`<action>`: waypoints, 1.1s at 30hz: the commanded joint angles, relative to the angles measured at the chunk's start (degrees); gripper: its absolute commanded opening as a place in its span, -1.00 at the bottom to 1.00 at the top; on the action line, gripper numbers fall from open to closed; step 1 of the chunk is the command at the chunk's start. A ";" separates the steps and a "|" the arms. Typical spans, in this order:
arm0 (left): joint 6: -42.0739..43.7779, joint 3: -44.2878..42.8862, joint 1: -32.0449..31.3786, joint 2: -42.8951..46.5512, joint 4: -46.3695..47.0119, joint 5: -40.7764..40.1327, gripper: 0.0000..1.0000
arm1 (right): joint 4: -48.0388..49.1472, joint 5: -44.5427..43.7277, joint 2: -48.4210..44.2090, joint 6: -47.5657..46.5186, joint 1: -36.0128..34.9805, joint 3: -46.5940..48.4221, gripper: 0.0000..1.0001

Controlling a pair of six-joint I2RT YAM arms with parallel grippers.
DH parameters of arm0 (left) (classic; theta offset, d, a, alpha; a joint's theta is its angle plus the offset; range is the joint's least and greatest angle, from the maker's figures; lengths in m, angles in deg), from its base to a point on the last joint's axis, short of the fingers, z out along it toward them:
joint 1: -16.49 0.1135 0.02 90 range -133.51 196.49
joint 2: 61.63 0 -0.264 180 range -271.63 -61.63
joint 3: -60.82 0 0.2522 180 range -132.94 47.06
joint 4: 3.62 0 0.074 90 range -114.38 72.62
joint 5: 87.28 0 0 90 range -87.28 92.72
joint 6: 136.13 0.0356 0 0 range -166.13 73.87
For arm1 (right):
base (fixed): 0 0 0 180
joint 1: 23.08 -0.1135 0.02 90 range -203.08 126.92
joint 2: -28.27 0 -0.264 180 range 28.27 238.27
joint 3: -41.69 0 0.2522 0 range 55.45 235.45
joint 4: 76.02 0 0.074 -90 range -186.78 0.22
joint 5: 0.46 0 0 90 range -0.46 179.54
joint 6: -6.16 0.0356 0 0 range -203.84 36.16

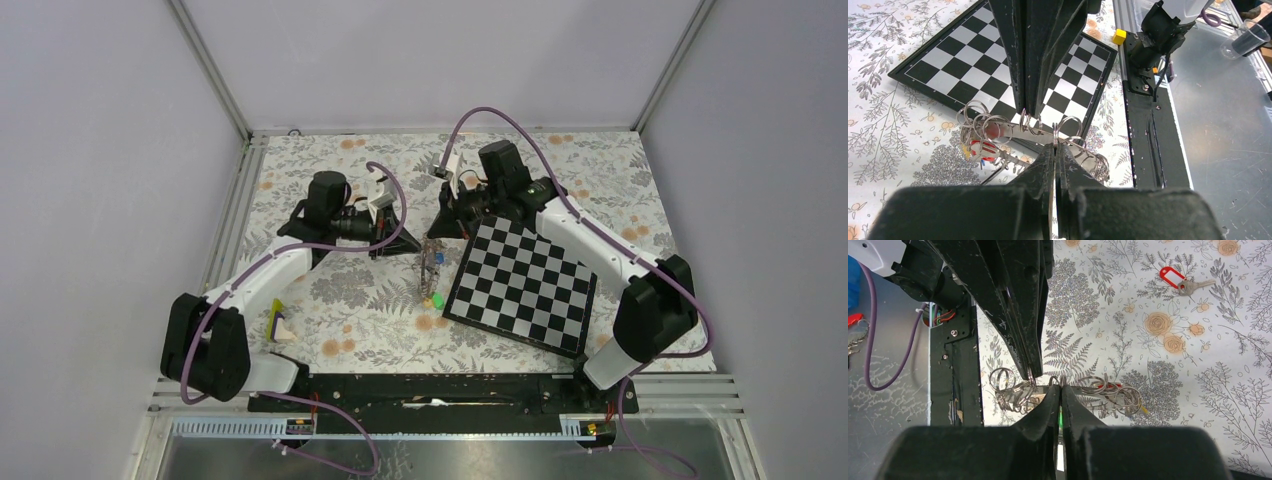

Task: Put the keys on the keyring

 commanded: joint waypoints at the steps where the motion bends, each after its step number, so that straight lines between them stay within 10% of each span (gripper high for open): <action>1: 4.96 -2.74 -0.14 3.40 -3.91 -0.65 -1.00 | 2.28 -1.34 -3.01 -1.87 0.23 -0.46 -0.83; 12: 12.46 -6.58 -0.23 2.18 -9.01 -3.96 -1.00 | -0.19 1.51 -4.25 -4.05 0.23 0.23 0.10; 33: 12.03 -7.54 -4.27 0.65 -9.04 -4.26 -1.00 | -1.09 7.67 -3.21 -7.86 -1.35 -2.35 -0.26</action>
